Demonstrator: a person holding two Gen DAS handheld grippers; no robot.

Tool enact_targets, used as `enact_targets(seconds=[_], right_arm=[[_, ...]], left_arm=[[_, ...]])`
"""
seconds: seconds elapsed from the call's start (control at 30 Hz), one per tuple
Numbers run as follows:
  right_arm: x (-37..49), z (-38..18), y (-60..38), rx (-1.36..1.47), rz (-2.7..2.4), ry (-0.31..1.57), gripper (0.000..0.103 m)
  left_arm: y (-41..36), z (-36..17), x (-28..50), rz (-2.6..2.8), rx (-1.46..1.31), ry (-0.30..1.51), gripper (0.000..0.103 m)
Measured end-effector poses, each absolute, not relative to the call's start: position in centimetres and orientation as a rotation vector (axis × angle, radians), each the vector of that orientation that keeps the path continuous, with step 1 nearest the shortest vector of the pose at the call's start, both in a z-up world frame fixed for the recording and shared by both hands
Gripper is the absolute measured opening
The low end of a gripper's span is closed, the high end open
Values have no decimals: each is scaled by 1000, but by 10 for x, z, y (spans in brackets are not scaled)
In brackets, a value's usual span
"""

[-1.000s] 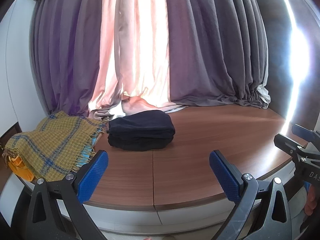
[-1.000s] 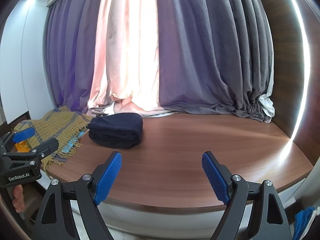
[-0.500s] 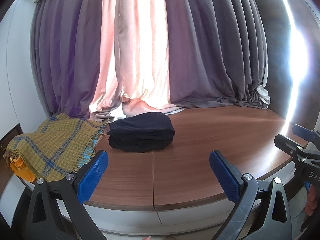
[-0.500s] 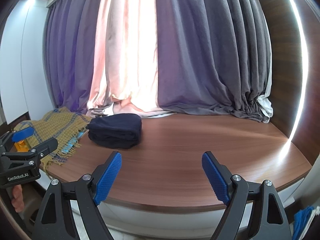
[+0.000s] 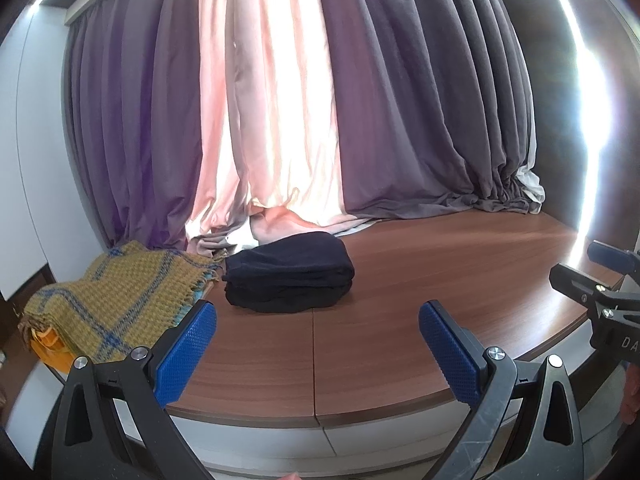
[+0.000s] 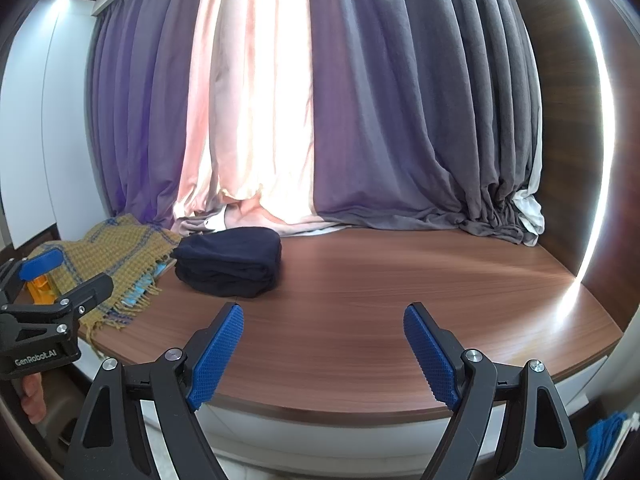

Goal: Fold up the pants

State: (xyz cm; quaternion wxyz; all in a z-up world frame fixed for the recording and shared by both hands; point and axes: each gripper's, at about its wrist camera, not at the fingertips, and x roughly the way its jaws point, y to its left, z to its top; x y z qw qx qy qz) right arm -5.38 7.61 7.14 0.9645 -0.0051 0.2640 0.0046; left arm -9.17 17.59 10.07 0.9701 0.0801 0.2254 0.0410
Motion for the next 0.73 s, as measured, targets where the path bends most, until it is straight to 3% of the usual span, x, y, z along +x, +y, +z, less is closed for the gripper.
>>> enact_targets(seconds=[0.73], right_arm=[[-53, 71, 76, -6, 5, 535, 83]], left_arm=[[165, 101, -93, 63, 147, 466, 103]])
